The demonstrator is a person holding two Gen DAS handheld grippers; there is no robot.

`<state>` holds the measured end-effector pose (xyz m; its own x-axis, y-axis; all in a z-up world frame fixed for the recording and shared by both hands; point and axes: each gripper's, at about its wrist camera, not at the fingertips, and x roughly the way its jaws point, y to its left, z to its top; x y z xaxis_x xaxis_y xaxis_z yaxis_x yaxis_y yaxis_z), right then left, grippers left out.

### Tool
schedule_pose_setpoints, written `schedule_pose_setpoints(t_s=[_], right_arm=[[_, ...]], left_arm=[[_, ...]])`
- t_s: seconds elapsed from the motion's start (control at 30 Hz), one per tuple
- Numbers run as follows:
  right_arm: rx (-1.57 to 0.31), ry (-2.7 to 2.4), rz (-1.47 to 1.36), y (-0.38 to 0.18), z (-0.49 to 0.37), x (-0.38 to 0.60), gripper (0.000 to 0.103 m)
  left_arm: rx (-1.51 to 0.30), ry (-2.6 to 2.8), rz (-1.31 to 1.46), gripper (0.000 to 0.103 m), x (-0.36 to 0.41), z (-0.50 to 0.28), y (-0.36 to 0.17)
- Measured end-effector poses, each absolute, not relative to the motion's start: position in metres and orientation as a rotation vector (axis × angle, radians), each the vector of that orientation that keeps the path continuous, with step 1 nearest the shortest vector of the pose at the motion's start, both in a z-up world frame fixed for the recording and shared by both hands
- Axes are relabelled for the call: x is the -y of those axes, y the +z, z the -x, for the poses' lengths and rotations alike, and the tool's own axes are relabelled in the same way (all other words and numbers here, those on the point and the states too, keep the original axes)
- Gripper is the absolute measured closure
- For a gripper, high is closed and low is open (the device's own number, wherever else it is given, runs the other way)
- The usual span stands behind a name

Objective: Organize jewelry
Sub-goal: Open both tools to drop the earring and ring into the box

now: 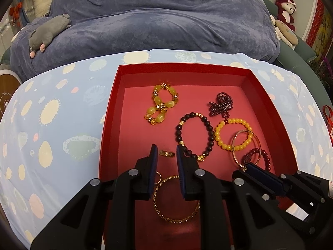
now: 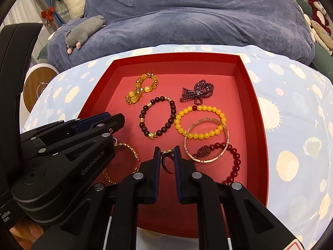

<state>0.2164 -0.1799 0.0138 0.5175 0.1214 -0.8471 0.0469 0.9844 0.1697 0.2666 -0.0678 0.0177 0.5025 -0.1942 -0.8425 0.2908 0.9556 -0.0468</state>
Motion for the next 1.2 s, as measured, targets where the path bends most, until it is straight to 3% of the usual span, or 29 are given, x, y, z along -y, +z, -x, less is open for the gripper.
schedule_pose_setpoints(t_s=[0.17, 0.23, 0.27, 0.9, 1.2], right_arm=[[-1.027, 0.028, -0.180, 0.014, -0.215, 0.182, 0.090], [-1.025, 0.026, -0.178, 0.014, -0.213, 0.183, 0.088], [-1.026, 0.028, -0.178, 0.015, -0.213, 0.183, 0.088], [-0.996, -0.022, -0.181, 0.034, -0.183, 0.185, 0.087], [-0.966, -0.057, -0.166, 0.053, -0.152, 0.182, 0.079]], left_arm=[[-1.005, -0.282, -0.107, 0.082, 0.066, -0.265, 0.018], [-0.999, -0.273, -0.110, 0.071, 0.066, -0.264, 0.019], [-0.996, -0.271, -0.111, 0.070, 0.066, -0.263, 0.020], [-0.981, -0.273, -0.110, 0.069, 0.065, -0.232, 0.039], [-0.980, -0.267, -0.111, 0.069, 0.059, -0.196, 0.049]])
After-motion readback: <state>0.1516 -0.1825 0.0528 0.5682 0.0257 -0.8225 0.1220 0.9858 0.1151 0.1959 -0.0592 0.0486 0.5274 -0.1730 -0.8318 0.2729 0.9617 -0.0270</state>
